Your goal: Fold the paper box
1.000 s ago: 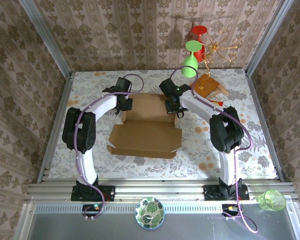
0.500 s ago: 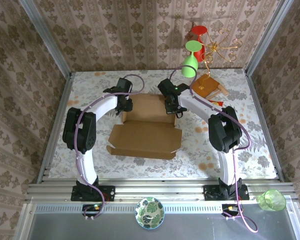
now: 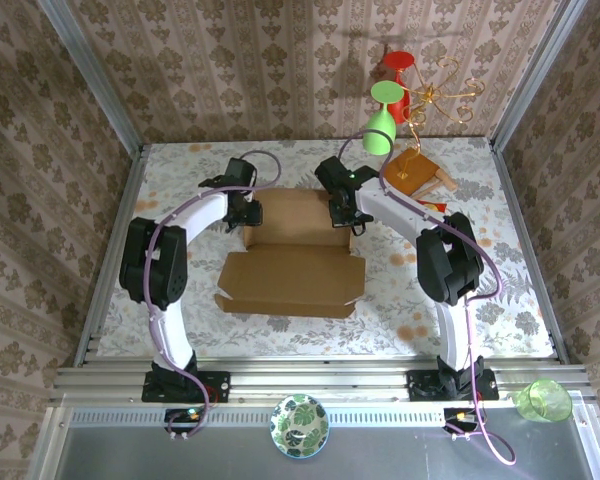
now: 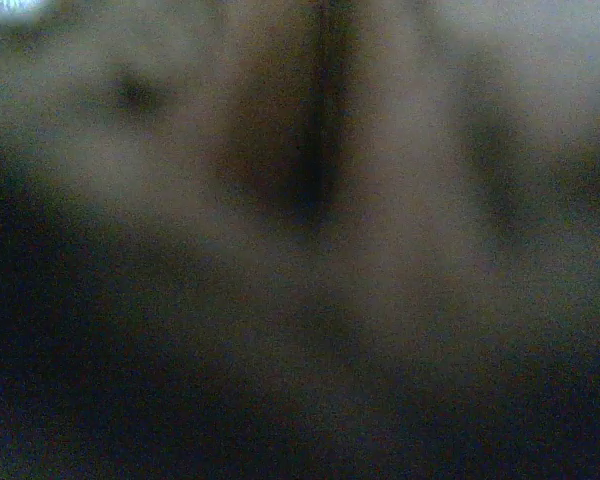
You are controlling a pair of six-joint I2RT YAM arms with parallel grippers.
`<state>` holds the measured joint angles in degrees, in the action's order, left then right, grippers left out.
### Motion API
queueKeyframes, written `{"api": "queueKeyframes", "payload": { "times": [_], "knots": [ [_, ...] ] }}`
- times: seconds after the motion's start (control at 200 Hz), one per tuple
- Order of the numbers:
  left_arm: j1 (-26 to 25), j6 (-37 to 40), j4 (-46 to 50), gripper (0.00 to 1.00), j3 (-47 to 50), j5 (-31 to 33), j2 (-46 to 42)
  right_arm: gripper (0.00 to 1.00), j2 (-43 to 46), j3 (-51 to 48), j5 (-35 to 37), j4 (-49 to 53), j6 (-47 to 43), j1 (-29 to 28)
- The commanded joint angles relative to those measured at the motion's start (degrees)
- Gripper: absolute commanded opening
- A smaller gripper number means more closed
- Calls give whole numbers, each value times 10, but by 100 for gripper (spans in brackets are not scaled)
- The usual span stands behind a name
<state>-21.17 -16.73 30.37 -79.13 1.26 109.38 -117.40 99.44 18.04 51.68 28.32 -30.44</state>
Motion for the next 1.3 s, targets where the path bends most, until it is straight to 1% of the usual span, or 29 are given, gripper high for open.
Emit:
{"api": "queueKeyframes", "payload": {
  "times": [0.0, 0.085, 0.205, 0.305, 0.36, 0.375, 0.4, 0.47, 0.625, 0.715, 0.85, 0.885, 1.015, 1.145, 1.22, 1.265, 1.295],
  "knots": [
    [2, 7, 17, 40, 23, -1, -24, 0, -15, 18, 12, 23, -6, -4],
    [3, 8, 14, 38, 34, 7, -29, 0, -17, 20, 11, 24, -5, -2],
    [7, 12, 10, 23, 37, 12, -25, 0, -19, 22, 10, 24, -3, -2],
    [3, 17, 17, 21, 33, 23, -13, 0, -22, 24, 9, 26, -2, -2],
    [-2, 19, 15, 12, 37, 37, -13, 0, -23, 28, 9, 27, 1, -3],
    [-3, 20, 13, 6, 39, 41, -14, 0, -24, 28, 9, 28, 1, -2],
    [-5, 21, 9, 0, 42, 49, -16, 0, -24, 29, 9, 29, 2, -3],
    [-11, 17, 3, 0, 47, 73, -21, 0, -26, 31, 11, 32, 6, -3],
    [-14, 13, 1, 0, 40, 77, -26, 0, -28, 32, 27, 44, 22, -5],
    [-19, 11, 5, 14, 30, 80, -28, 0, -30, 34, 42, 54, 32, -5],
    [-20, -1, 23, 37, 11, 66, -40, 0, -28, 30, 47, 54, 41, -6],
    [-18, -8, 35, 40, -1, 58, -44, 0, -27, 28, 46, 52, 43, -5],
    [-14, -39, 37, 47, -19, 20, -80, 0, -24, 21, 37, 44, 47, -5],
    [-7, -76, 23, 47, -19, 1, -133, 0, -21, 16, 31, 39, 52, -3],
    [-3, -97, 18, 49, -20, 13, -169, 0, -16, 7, 24, 34, 59, 0],
    [3, -128, 30, 52, -25, 38, -190, 0, -13, 1, 19, 30, 65, 3],
    [12, -152, 40, 52, -30, 47, -202, 0, -10, -3, 14, 27, 70, 5]
  ]
}}
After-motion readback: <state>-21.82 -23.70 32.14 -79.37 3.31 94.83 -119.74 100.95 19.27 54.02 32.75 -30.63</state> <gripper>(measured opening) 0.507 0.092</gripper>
